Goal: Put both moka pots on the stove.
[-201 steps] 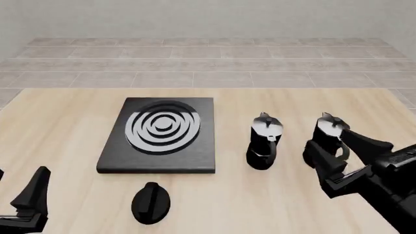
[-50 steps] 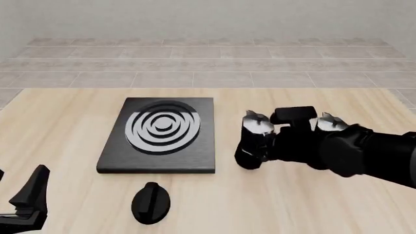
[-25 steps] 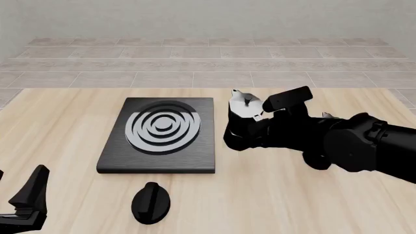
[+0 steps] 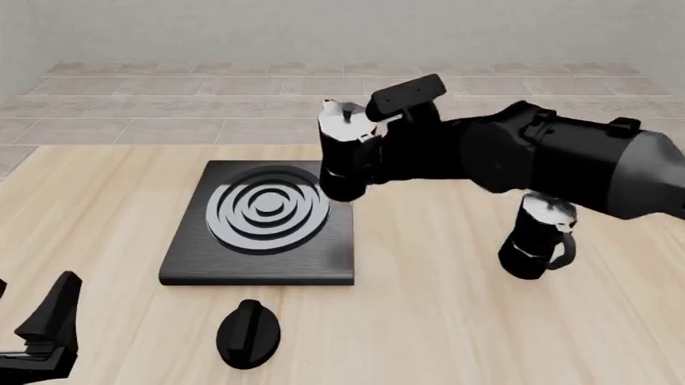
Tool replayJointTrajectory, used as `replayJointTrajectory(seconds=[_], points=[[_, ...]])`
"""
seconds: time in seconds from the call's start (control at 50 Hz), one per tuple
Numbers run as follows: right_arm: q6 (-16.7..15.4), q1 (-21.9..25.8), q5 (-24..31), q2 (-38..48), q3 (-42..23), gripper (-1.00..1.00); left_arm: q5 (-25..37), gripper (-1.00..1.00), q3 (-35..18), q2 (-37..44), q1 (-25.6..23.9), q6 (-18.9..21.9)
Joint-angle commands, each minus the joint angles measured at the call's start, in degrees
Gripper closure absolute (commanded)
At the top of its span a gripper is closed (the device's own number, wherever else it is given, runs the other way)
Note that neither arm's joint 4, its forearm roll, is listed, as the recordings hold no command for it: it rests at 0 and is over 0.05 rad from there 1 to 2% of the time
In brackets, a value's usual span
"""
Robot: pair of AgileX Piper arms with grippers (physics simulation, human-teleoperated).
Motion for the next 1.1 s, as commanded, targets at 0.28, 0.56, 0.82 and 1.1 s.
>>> replayJointTrajectory(seconds=[0.28, 0.56, 0.82, 1.1], points=[[-0.5, 3.0, 7.6, 14.6, -26.0, 1.00, -0.1, -1.00, -0.2, 0.3, 0.3, -0.5], [0.1, 5.2, 10.9, 21.7, -38.4, 1.00, 0.3, -1.00, -0.1, -0.2, 0.5, -0.6], [1.4, 6.1, 15.2, 30.6, -51.5, 1.00, 0.2, -1.00, -0.2, -0.1, 0.8, -0.7], [1.7, 5.6, 20.6, 39.7, -65.6, 1.00, 0.5, -1.00, -0.3, -0.3, 0.9, -1.1]])
